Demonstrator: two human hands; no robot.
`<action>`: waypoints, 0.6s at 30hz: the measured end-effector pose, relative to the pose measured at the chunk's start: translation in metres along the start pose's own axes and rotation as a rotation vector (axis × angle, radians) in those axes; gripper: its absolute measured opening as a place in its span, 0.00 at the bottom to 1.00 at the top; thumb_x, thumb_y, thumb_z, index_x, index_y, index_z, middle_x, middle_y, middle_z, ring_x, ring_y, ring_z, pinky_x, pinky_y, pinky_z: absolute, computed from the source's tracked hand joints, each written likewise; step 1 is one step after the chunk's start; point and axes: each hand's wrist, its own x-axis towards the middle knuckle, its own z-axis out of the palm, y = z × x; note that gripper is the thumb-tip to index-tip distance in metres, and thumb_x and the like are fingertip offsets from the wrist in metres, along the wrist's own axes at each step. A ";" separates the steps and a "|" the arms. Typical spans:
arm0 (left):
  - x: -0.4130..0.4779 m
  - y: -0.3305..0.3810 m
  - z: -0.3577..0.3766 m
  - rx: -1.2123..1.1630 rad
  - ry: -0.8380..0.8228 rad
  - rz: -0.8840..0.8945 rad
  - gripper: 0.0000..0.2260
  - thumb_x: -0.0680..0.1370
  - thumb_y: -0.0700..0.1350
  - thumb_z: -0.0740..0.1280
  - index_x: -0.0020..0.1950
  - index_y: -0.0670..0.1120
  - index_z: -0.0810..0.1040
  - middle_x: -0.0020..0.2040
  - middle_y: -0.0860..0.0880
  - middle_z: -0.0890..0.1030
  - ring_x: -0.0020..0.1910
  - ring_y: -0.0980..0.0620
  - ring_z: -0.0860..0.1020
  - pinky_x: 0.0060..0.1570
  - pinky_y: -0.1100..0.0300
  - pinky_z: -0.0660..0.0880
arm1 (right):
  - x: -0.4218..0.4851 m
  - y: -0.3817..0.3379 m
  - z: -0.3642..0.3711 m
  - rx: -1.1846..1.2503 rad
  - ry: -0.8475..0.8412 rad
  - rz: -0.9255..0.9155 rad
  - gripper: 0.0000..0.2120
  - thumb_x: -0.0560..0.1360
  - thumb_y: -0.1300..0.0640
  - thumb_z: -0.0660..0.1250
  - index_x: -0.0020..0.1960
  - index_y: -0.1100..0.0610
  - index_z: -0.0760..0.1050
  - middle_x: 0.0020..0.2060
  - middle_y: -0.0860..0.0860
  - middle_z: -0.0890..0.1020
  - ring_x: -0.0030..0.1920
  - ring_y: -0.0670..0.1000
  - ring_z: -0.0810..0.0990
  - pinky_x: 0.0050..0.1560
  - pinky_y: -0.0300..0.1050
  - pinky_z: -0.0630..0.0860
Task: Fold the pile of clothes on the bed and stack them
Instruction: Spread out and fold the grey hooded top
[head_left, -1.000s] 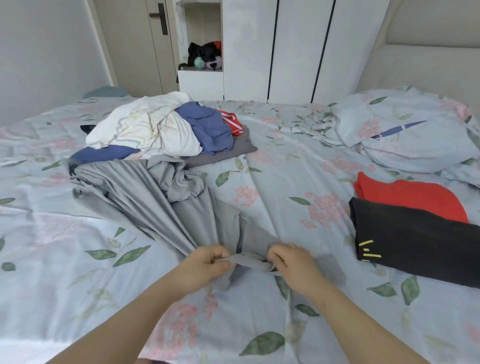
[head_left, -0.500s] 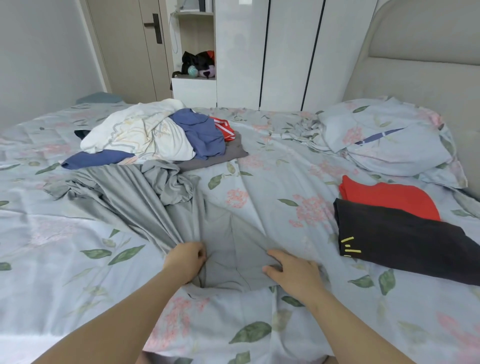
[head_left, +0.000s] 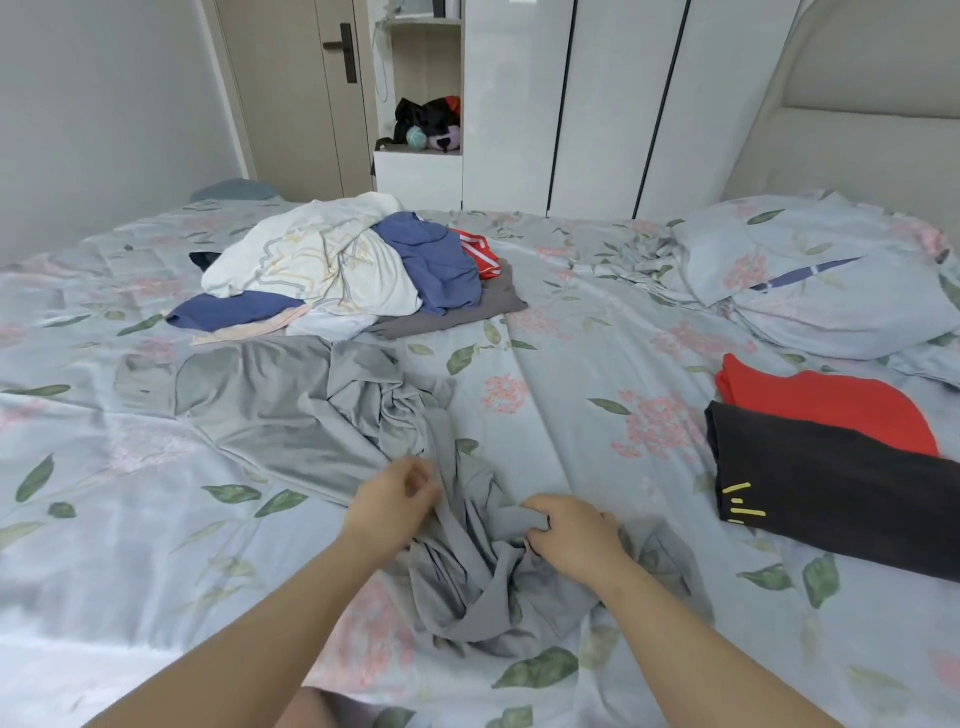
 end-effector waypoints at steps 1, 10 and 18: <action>0.010 -0.004 -0.001 0.082 0.094 -0.006 0.07 0.78 0.47 0.64 0.56 0.51 0.74 0.55 0.48 0.77 0.51 0.48 0.76 0.51 0.56 0.73 | -0.001 0.000 -0.001 0.018 -0.015 -0.005 0.07 0.73 0.58 0.60 0.46 0.51 0.76 0.44 0.48 0.80 0.50 0.53 0.77 0.51 0.46 0.64; 0.095 -0.011 0.002 0.056 0.032 -0.332 0.36 0.77 0.62 0.61 0.77 0.56 0.44 0.77 0.44 0.50 0.73 0.37 0.57 0.71 0.46 0.58 | -0.005 0.005 -0.006 0.020 -0.069 -0.014 0.09 0.73 0.57 0.60 0.35 0.48 0.65 0.34 0.45 0.74 0.46 0.52 0.78 0.53 0.46 0.68; 0.152 -0.031 -0.012 -0.448 0.264 -0.393 0.37 0.75 0.48 0.71 0.75 0.47 0.52 0.64 0.39 0.70 0.56 0.37 0.75 0.48 0.48 0.75 | 0.014 0.002 -0.011 0.039 -0.169 0.002 0.04 0.72 0.56 0.59 0.39 0.50 0.67 0.34 0.46 0.71 0.39 0.49 0.71 0.45 0.45 0.64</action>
